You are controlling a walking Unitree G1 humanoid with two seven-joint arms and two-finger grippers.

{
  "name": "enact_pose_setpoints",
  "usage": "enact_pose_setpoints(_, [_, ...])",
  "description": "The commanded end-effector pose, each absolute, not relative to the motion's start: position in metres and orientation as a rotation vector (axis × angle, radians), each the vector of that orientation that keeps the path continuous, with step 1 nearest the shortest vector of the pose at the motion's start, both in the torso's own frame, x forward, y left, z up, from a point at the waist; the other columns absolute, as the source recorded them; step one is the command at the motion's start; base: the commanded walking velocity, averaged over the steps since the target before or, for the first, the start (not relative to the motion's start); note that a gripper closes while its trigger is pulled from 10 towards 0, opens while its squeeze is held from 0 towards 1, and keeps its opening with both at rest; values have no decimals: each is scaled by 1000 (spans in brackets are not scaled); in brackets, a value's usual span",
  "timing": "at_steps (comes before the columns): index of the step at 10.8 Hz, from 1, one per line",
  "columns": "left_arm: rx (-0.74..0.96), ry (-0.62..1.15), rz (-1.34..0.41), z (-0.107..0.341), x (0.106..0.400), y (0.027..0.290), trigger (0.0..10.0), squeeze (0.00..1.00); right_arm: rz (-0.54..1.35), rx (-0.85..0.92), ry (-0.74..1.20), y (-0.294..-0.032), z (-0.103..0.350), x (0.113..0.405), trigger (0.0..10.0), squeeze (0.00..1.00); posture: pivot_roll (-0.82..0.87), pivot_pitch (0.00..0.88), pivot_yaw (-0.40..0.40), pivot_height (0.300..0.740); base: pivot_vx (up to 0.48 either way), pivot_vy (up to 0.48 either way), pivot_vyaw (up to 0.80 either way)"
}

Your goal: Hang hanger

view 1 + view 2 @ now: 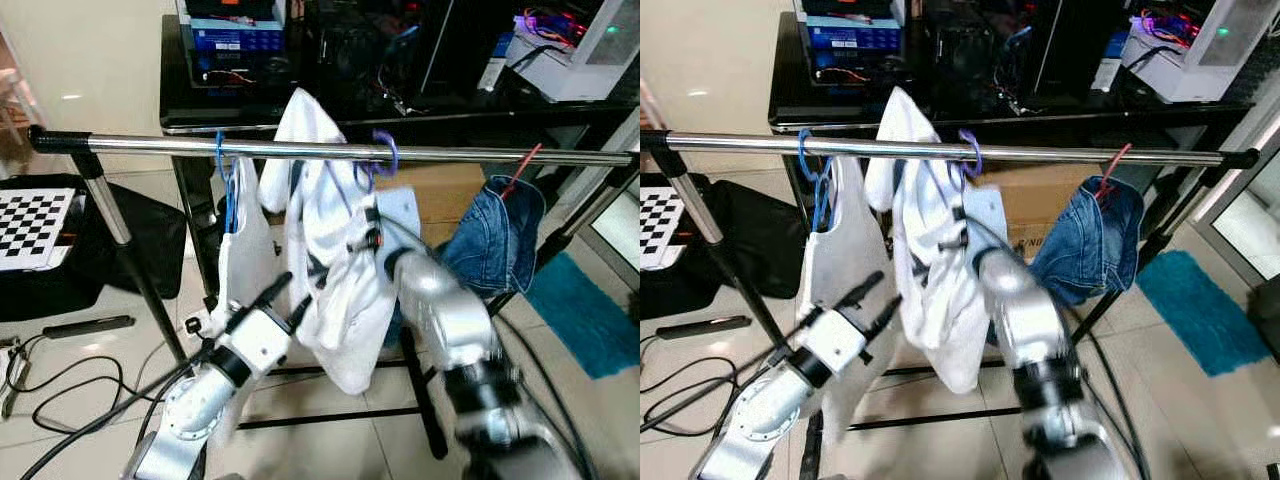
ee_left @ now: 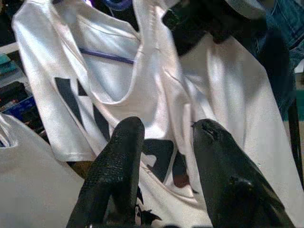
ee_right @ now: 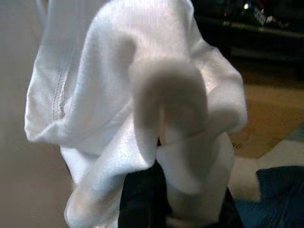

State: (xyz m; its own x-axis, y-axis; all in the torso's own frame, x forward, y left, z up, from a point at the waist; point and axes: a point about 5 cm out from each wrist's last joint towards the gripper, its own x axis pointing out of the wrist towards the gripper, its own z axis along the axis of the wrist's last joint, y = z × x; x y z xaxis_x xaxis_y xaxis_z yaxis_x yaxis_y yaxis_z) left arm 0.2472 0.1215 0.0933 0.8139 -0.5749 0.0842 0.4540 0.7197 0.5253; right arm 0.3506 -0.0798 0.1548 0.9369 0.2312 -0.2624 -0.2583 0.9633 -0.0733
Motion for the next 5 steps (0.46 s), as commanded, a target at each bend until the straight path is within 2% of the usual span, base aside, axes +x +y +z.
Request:
enact_pose_setpoints(1, [539,-241,-585,92,249,119,10000,0,275,-136,253,-77,159,353,10000,0,207,96,-101,740,0,0,0])
enact_pose_setpoints(5, [646,-212,-626,88,247,116,10000,0,418,-298,356,-66,140,347,10000,0,213,96,-108,740,0,0,0])
